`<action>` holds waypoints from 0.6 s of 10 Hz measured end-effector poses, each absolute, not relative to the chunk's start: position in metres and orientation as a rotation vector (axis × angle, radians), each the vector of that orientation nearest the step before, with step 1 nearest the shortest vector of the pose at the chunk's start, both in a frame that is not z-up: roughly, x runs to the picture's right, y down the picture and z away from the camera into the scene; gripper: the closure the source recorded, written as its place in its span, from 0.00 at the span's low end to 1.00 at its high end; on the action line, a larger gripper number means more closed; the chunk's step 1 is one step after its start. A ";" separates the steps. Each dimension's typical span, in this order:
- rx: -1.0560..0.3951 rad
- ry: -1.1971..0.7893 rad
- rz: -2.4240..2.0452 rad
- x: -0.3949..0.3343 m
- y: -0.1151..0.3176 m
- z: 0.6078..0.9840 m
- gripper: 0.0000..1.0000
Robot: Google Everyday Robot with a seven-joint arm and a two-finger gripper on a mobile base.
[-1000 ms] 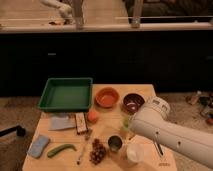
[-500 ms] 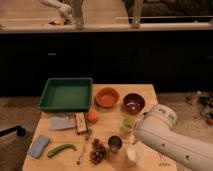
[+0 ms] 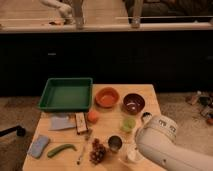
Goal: Place banana in paper cup
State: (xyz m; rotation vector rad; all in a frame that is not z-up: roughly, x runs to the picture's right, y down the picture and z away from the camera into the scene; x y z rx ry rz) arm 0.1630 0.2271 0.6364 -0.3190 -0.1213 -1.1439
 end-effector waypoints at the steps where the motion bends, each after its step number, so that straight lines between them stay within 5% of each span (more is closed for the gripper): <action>1: -0.306 -0.096 -1.145 0.164 0.229 0.635 1.00; 6: -0.305 -0.059 -1.172 0.158 0.249 0.641 1.00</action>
